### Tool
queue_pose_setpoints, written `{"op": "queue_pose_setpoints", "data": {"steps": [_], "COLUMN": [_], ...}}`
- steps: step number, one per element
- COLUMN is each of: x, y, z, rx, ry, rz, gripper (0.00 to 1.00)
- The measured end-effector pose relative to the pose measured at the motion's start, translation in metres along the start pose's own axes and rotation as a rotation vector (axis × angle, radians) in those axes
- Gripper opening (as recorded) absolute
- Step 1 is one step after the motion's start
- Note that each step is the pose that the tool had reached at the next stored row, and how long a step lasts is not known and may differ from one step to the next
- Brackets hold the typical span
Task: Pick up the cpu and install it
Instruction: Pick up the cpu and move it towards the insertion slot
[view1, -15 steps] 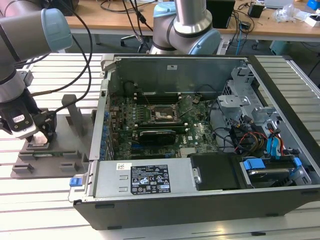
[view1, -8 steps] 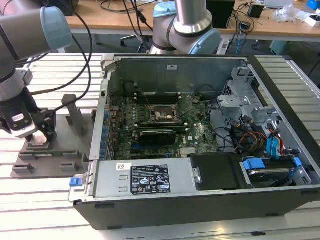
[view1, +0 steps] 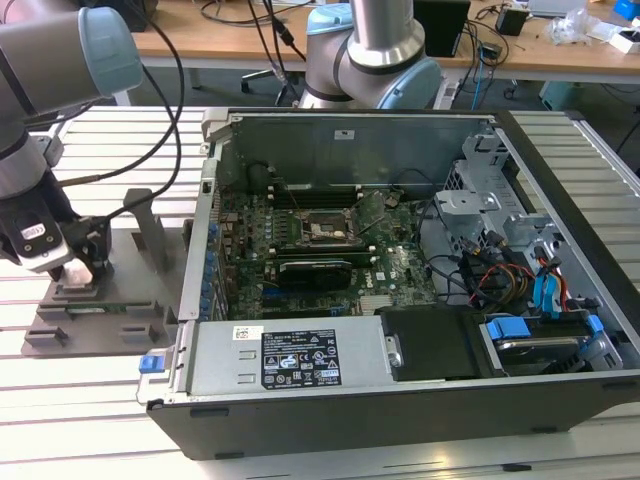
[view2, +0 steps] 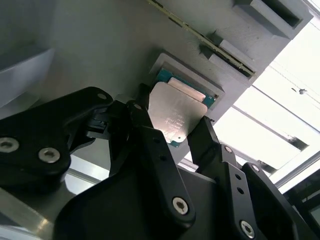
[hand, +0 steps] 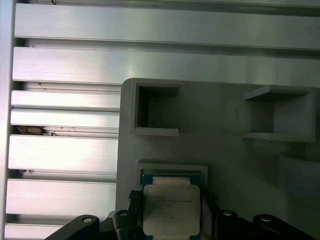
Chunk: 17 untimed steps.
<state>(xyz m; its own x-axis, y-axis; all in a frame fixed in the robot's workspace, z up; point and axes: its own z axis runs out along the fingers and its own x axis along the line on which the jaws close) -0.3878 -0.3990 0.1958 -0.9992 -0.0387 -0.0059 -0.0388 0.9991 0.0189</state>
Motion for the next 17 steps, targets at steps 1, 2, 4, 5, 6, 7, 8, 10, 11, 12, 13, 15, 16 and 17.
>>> {"op": "queue_pose_setpoints", "data": {"steps": [1, 2, 4, 5, 6, 7, 8, 10, 11, 12, 13, 15, 16, 17], "x": [0.0000, 0.0000, 0.0000, 0.0000, 0.0000, 0.0000, 0.0000, 0.0000, 0.0000, 0.0000, 0.0000, -0.0001, 0.0000, 0.0000], "y": [0.0000, 0.0000, 0.0000, 0.0001, 0.0001, 0.0001, 0.0001, 0.0001, 0.0001, 0.0001, 0.0001, 0.0001, 0.0001, 0.0001], "z": [-0.0009, -0.0013, -0.0021, -0.0026, -0.0030, -0.0034, -0.0038, -0.0045, -0.0048, -0.0052, -0.0057, -0.0064, -0.0070, -0.0076], "rx": [0.0000, 0.0000, 0.0000, 0.0000, 0.0000, 0.0000, 0.0000, 0.0000, 0.0000, 0.0001, 0.0000, 0.0000, 0.0001, 0.0001], "ry": [0.0000, 0.0000, -0.0001, 0.0000, -0.0001, 0.0000, 0.0001, -0.0001, 0.0000, 0.0001, 0.0000, -0.0001, 0.0001, 0.0001], "rz": [0.000, 0.000, 0.000, 0.000, 0.000, 0.000, 0.000, 0.000, 0.000, 0.000, 0.000, 0.000, 0.000, 0.000], "gripper": [0.55, 0.55, 0.55, 0.55, 0.55, 0.55, 0.55, 0.55, 0.55, 0.55, 0.55, 0.55, 0.55, 0.55]}}
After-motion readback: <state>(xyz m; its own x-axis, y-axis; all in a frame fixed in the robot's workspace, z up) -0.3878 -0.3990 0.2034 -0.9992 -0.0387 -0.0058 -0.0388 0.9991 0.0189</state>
